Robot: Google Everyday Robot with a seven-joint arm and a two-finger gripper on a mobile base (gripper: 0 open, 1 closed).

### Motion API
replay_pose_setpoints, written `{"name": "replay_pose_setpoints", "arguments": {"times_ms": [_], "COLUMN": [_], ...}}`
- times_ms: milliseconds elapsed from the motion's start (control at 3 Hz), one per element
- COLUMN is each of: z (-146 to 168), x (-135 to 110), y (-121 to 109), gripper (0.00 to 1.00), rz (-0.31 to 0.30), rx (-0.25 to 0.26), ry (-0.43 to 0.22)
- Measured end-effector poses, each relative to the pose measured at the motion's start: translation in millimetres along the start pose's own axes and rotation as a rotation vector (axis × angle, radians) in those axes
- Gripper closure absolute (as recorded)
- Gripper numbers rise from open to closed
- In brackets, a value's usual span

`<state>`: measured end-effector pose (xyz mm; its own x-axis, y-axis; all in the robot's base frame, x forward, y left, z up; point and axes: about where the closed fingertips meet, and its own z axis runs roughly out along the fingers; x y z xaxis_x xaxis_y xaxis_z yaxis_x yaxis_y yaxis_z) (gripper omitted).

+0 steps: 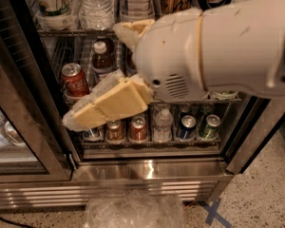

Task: Pick water bottle from top shelf of fridge

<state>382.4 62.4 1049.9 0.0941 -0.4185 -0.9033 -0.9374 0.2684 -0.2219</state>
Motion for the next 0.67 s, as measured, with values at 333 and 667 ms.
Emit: {"name": "replay_pose_setpoints", "arguments": {"times_ms": [333, 667], "z": [35.8, 36.5], "x": [39.1, 36.3], "y": [-3.3, -2.3], "gripper": [0.00, 0.00], "rz": [0.106, 0.104], "rx": [-0.017, -0.010], "ry": [0.008, 0.006]}}
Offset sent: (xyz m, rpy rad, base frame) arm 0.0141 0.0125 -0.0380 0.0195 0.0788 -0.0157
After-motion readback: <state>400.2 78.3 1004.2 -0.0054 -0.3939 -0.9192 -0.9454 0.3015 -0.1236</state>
